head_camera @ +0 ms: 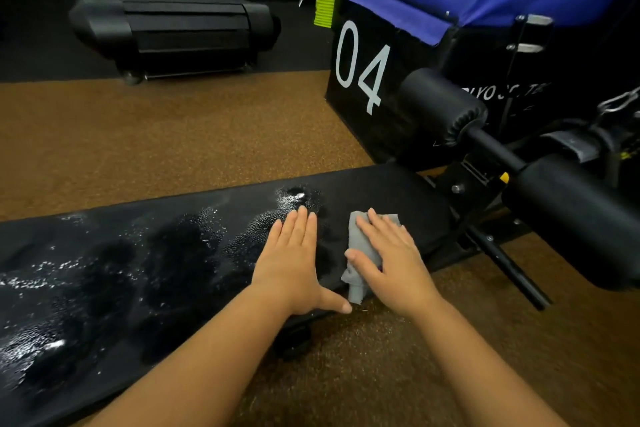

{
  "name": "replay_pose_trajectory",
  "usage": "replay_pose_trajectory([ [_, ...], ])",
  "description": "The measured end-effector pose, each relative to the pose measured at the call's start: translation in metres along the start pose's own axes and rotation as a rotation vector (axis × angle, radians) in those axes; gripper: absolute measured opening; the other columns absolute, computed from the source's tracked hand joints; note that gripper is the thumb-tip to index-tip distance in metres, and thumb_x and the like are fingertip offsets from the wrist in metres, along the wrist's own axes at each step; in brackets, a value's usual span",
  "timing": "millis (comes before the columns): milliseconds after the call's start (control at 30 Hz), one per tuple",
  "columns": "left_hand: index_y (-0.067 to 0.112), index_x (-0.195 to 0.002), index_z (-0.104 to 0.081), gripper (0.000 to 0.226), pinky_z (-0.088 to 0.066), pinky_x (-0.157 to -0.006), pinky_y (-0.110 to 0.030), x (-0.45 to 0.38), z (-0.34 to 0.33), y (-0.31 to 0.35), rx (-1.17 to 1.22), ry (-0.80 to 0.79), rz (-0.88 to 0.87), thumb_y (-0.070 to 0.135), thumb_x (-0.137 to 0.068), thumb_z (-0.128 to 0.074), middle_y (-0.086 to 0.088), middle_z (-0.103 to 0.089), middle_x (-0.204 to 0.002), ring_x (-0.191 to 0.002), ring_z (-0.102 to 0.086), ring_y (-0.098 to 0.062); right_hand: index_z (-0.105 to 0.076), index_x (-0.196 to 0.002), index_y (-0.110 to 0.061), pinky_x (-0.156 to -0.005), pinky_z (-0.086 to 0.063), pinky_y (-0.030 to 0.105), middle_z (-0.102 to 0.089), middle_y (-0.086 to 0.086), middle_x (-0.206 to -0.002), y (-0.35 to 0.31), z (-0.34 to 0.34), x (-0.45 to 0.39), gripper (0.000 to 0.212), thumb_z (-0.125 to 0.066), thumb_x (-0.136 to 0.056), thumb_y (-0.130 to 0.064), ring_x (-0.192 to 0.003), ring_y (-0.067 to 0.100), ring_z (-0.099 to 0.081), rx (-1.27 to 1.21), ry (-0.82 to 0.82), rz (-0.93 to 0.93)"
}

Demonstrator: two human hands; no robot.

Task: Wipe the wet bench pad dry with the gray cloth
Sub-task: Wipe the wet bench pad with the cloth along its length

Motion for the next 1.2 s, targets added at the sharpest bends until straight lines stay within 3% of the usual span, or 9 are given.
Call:
replay_pose_trajectory([
  [133, 0.011, -0.146, 0.024, 0.144, 0.011, -0.118, -0.041, -0.002, -0.002, 0.001, 0.013, 0.016, -0.001, 0.086, -0.053, -0.056, -0.006, 0.029, -0.154, -0.141, 0.028, -0.02, -0.024, -0.147, -0.027, -0.115, 0.0, 0.027, -0.01, -0.018, -0.151, -0.01, -0.003, 0.007, 0.068, -0.048, -0.089, -0.053, -0.141, 0.001, -0.002, -0.08, 0.013, 0.059],
  [267, 0.012, -0.146, 0.022, 0.145, 0.009, -0.118, -0.041, -0.002, -0.002, -0.001, 0.024, 0.033, -0.008, 0.085, -0.051, -0.059, -0.006, 0.028, -0.155, -0.142, 0.026, -0.02, -0.05, -0.134, -0.028, -0.113, -0.017, 0.019, -0.037, -0.017, -0.142, -0.006, 0.001, 0.023, 0.044, -0.058, -0.091, -0.025, -0.135, -0.006, -0.025, -0.143, 0.047, 0.191],
  [367, 0.012, -0.147, 0.022, 0.146, 0.009, -0.118, -0.041, -0.002, -0.002, -0.001, 0.015, 0.028, 0.002, 0.085, -0.05, -0.06, -0.006, 0.027, -0.155, -0.142, 0.025, -0.021, -0.062, -0.123, -0.023, -0.109, -0.03, 0.024, -0.054, -0.011, -0.131, 0.016, 0.011, 0.015, 0.036, -0.061, -0.088, -0.011, -0.125, -0.001, -0.041, -0.127, 0.195, 0.121],
  [500, 0.012, -0.147, 0.021, 0.144, 0.009, -0.118, -0.041, -0.001, -0.002, 0.0, 0.022, 0.032, 0.004, 0.084, -0.052, -0.06, -0.005, 0.025, -0.156, -0.143, 0.024, -0.02, -0.065, -0.117, -0.015, -0.106, -0.032, 0.023, -0.062, -0.001, -0.123, -0.009, -0.001, -0.001, 0.029, -0.058, -0.089, -0.01, -0.12, 0.009, -0.048, -0.162, 0.326, 0.012],
  [700, 0.012, -0.148, 0.017, 0.143, 0.009, -0.118, -0.04, -0.002, -0.004, -0.002, 0.055, 0.05, -0.009, 0.083, -0.052, -0.059, -0.005, 0.023, -0.157, -0.143, 0.023, -0.02, -0.064, -0.119, -0.022, -0.106, -0.026, 0.013, -0.055, -0.013, -0.127, -0.018, 0.002, 0.028, 0.032, -0.059, -0.088, -0.015, -0.123, -0.001, -0.043, -0.143, 0.051, 0.229],
  [833, 0.011, -0.149, 0.016, 0.142, 0.008, -0.118, -0.041, 0.0, -0.003, -0.002, 0.049, 0.055, -0.015, 0.083, -0.052, -0.06, -0.005, 0.021, -0.157, -0.144, 0.021, -0.02, -0.066, -0.114, -0.016, -0.101, -0.036, 0.024, -0.064, 0.002, -0.119, -0.014, 0.009, 0.002, 0.027, -0.059, -0.089, -0.009, -0.116, 0.018, -0.053, -0.12, 0.219, 0.037],
  [933, 0.01, -0.149, 0.013, 0.142, 0.006, -0.119, -0.041, 0.0, -0.003, -0.002, 0.061, 0.061, -0.026, 0.083, -0.051, -0.06, -0.006, 0.018, -0.158, -0.144, 0.019, -0.02, -0.067, -0.111, -0.012, -0.1, -0.027, 0.016, -0.066, 0.004, -0.118, -0.047, -0.009, -0.001, 0.025, -0.058, -0.089, -0.008, -0.114, 0.019, -0.054, -0.078, 0.252, 0.069],
  [1067, 0.009, -0.149, 0.013, 0.141, 0.007, -0.119, -0.041, 0.001, 0.001, -0.004, 0.074, 0.008, -0.055, 0.084, -0.053, -0.059, -0.007, 0.019, -0.158, -0.144, 0.019, -0.021, -0.065, -0.118, -0.02, -0.105, -0.024, 0.009, -0.061, -0.003, -0.125, -0.039, -0.007, 0.016, 0.031, -0.06, -0.088, -0.012, -0.122, 0.009, -0.047, -0.053, 0.055, 0.16],
  [1200, 0.014, -0.15, 0.012, 0.131, 0.007, -0.119, -0.039, 0.004, 0.009, -0.02, 0.127, -0.053, -0.089, 0.082, -0.062, -0.056, -0.003, 0.019, -0.158, -0.144, 0.019, -0.018, -0.066, -0.115, -0.024, -0.092, -0.028, 0.001, -0.062, -0.002, -0.122, -0.022, 0.003, -0.004, 0.027, -0.059, -0.09, -0.016, -0.116, 0.012, -0.051, -0.031, 0.129, -0.011],
])
Point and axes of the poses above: each hand's wrist, its own x-axis away from the middle knuckle, its own z-axis out of the back of the hand, y = z × x, the point moved 4 cm from there along -x, towards the middle knuckle
